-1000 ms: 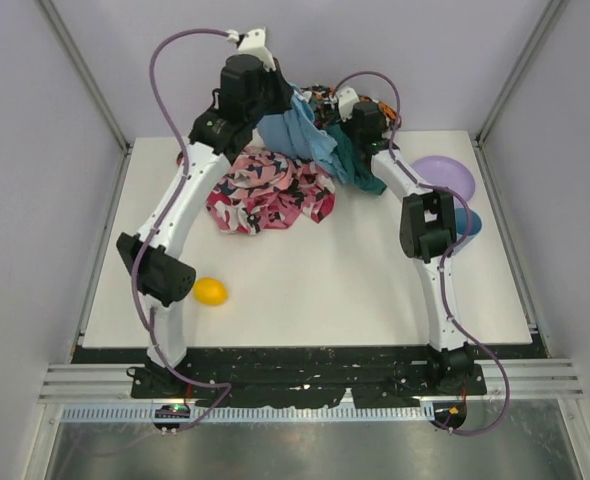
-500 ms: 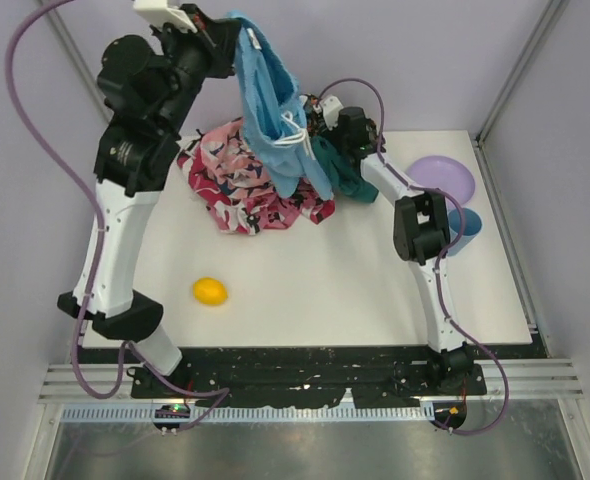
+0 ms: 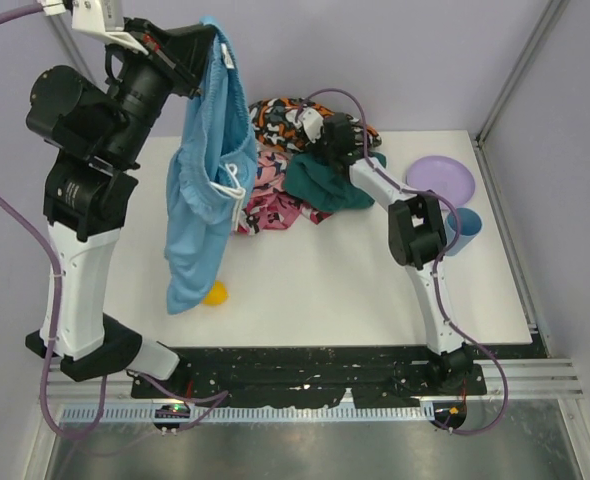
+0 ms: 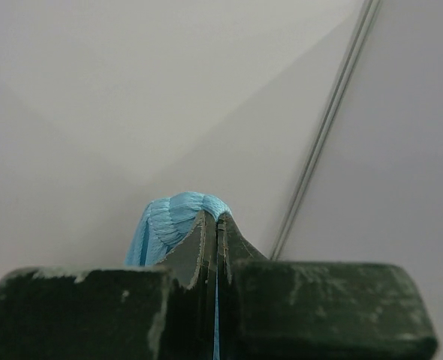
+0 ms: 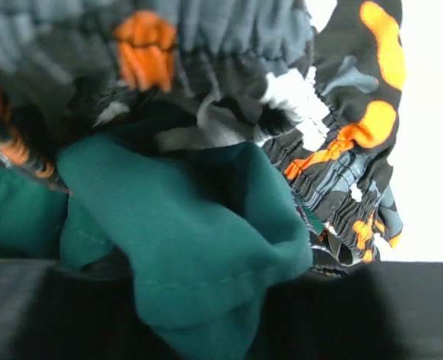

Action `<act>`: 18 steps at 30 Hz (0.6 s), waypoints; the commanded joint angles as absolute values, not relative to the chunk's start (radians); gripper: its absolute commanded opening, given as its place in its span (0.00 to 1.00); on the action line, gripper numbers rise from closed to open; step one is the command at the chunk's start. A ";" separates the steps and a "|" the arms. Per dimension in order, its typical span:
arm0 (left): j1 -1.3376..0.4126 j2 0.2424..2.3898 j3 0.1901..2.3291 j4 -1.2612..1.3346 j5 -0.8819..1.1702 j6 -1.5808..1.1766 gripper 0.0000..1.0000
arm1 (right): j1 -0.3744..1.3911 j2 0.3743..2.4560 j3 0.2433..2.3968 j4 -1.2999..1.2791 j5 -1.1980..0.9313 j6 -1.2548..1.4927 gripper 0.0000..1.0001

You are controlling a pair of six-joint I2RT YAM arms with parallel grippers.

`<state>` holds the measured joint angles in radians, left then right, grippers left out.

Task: Pick out a specific cloth from the pile

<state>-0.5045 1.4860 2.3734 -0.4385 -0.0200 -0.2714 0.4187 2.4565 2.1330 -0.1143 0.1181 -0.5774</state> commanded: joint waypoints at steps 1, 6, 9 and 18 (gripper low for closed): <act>-0.518 1.407 2.286 -0.419 0.058 -0.314 0.00 | 0.430 2.284 2.062 -0.210 -0.024 -0.511 0.58; -0.529 1.266 2.081 -0.391 0.098 -0.363 0.00 | 0.430 2.056 1.869 -0.186 -0.026 -0.427 0.96; -0.535 1.200 1.981 -0.361 0.103 -0.385 0.00 | 0.429 1.875 1.702 -0.114 -0.003 -0.361 0.95; -0.548 1.132 1.925 -0.359 0.150 -0.437 0.00 | 0.426 1.565 1.477 -0.130 0.185 -0.132 0.95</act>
<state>-0.5392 1.1690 1.9228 -0.4755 0.1059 -0.3973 0.4255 1.6653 1.5475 -0.1501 0.0906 -0.2848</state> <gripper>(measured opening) 0.009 0.952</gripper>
